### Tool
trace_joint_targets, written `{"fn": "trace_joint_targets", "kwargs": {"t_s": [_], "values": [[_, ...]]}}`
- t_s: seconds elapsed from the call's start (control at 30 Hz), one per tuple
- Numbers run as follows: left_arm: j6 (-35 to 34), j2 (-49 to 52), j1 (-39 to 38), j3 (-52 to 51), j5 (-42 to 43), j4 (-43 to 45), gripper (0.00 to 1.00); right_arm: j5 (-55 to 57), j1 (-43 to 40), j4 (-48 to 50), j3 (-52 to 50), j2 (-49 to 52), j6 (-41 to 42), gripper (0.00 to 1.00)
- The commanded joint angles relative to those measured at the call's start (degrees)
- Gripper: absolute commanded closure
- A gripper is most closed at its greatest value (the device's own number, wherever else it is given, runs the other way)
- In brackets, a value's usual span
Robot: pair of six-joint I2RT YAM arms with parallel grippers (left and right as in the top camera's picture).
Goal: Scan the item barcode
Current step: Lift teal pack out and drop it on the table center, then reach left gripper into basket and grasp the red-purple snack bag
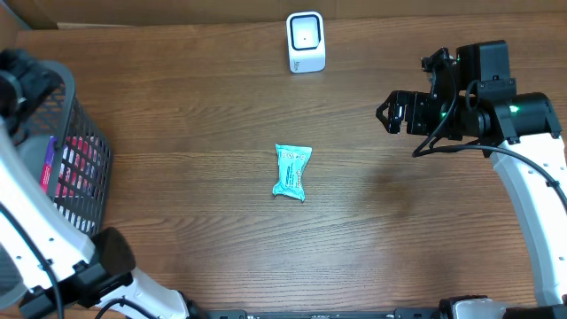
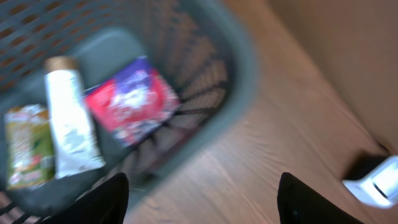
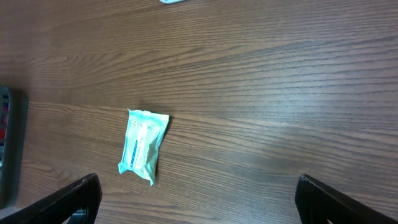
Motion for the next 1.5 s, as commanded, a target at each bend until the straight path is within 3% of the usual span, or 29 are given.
{"fn": "trace_joint_targets", "kwargs": {"t_s": [0.0,0.27,0.43,0.67,1.03,1.47], "values": [[0.4,0.6,4.8,-4.6,-1.6,-0.3,0.32,-0.3,-0.3,0.1,1.6,-0.2,0.0,0.0],[-1.0,0.5,17.3,-18.4,-1.1,1.7,0.32,-0.3,-0.3,0.3,1.6,-0.2,0.0,0.0],[4.6,0.5,21.4,-26.8,4.2,9.4,0.33,-0.3,-0.3,0.3,1.6,-0.2,0.0,0.0],[5.7,0.5,21.0,-37.9,5.7,17.7,0.33,-0.3,-0.3,0.4,1.6,-0.2,0.0,0.0],[4.5,0.5,20.3,-60.4,8.8,38.6,0.32,-0.3,-0.3,0.8,1.6,-0.2,0.0,0.0],[4.6,0.6,16.6,-74.6,8.0,56.8,0.34,-0.4,-0.3,0.8,1.6,-0.2,0.3,0.0]]}}
